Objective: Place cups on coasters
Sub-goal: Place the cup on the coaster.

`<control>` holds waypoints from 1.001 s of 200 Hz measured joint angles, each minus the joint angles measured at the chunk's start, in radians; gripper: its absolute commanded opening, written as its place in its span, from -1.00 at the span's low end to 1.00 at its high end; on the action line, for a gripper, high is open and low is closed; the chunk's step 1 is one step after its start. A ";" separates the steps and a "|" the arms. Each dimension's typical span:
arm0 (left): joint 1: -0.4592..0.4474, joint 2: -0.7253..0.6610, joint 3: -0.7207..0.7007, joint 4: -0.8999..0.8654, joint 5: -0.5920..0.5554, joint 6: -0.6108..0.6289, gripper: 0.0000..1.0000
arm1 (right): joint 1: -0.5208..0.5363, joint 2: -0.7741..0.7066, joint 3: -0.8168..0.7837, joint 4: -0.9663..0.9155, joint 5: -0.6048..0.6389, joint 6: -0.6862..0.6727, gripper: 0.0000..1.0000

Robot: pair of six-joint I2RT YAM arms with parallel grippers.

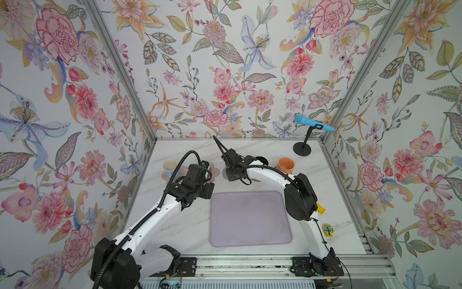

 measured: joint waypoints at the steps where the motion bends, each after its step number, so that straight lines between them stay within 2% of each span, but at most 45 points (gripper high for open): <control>1: 0.000 0.000 0.000 0.000 0.000 0.000 0.49 | 0.000 0.000 0.000 0.000 0.000 0.001 -1.00; 200: 0.000 0.004 -0.006 0.000 -0.001 0.000 0.49 | -0.003 -0.003 -0.008 0.022 -0.016 0.078 -1.00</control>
